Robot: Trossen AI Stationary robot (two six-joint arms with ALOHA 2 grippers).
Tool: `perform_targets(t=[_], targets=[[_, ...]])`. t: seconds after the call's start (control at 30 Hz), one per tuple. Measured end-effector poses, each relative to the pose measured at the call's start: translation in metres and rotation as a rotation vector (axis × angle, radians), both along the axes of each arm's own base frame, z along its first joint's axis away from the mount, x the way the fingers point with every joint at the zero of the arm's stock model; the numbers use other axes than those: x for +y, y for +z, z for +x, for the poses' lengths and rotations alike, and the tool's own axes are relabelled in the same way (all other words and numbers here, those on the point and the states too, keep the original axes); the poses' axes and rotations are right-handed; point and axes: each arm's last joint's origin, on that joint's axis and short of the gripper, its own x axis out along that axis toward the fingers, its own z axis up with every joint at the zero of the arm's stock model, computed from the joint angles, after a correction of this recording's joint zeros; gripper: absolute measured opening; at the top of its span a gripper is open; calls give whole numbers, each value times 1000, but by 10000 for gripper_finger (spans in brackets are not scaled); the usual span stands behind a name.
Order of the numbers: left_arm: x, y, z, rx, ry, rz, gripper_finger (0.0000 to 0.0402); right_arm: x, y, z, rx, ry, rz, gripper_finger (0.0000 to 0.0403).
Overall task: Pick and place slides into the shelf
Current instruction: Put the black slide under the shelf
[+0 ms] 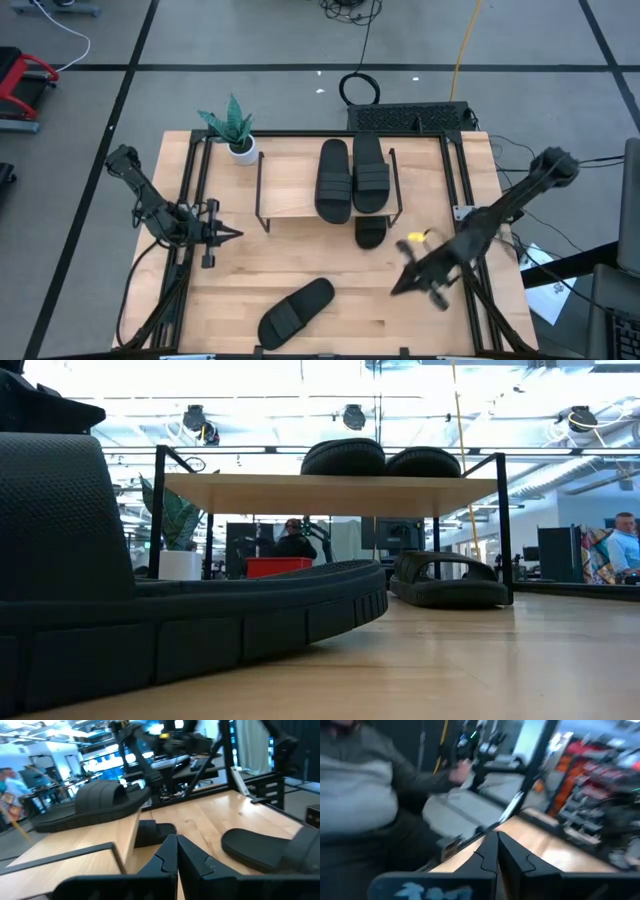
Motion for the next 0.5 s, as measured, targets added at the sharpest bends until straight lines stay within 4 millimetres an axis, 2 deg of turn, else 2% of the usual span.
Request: perform_targets(t=[0.1,0.23,0.37,0.5], targets=[[-1,0,0,3,-32,15,7,-25,11,-22,-79,-37,51,0],[-2,-1,0,0,-63,48,8,-48,12,-43,-94,-88,23,0],[-2,-1,0,1,-65,105,2,-67,7,-54,-15,-165,-36,0],[-2,-1,0,-4,-66,155,7,-81,7,-57,21,-203,11,0]])
